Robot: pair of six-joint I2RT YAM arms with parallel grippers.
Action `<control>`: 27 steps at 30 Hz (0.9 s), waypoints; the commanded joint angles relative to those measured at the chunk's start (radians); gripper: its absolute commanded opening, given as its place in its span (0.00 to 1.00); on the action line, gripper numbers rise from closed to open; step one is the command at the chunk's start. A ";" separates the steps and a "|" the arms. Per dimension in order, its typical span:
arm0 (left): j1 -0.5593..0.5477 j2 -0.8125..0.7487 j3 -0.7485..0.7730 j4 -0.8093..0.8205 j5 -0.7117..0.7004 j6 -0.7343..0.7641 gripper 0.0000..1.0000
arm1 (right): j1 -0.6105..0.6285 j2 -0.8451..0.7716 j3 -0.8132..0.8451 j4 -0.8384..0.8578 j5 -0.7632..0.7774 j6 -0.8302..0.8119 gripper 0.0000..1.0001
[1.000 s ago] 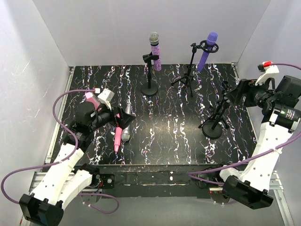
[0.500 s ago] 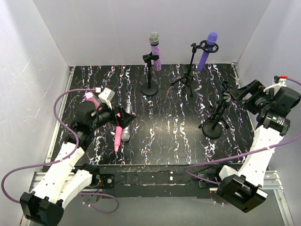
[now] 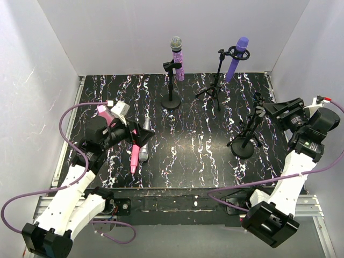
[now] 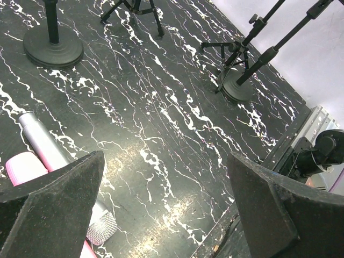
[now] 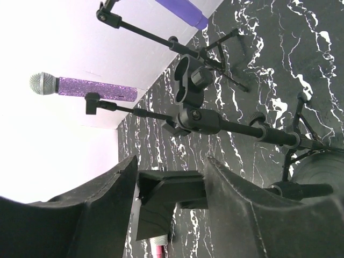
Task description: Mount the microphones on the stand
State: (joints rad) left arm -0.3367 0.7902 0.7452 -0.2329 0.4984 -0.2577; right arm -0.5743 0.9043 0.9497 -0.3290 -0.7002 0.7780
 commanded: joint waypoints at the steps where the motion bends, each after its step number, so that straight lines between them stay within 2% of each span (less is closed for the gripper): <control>1: 0.004 -0.028 0.010 -0.003 0.005 -0.008 0.98 | -0.012 -0.041 -0.015 0.085 -0.044 0.070 0.56; 7: 0.004 -0.042 0.013 -0.014 0.003 -0.014 0.98 | -0.012 -0.105 -0.029 0.123 -0.070 0.147 0.25; 8: 0.004 -0.042 0.014 -0.014 0.003 -0.015 0.98 | -0.012 -0.114 -0.025 0.125 -0.080 0.165 0.23; 16: 0.004 -0.025 0.033 -0.011 0.003 -0.020 0.98 | -0.004 -0.127 0.032 0.116 -0.222 0.309 0.20; 20: 0.004 -0.013 0.033 0.010 0.008 -0.031 0.98 | 0.050 -0.117 0.078 0.070 -0.254 0.323 0.19; 27: 0.004 -0.005 0.033 0.046 0.032 -0.041 0.98 | 0.157 -0.094 0.072 0.114 -0.278 0.408 0.18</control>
State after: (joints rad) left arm -0.3367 0.7876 0.7471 -0.2249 0.5030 -0.2916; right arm -0.4713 0.8001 0.9760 -0.2939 -0.9195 1.0924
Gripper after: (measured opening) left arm 0.981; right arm 0.476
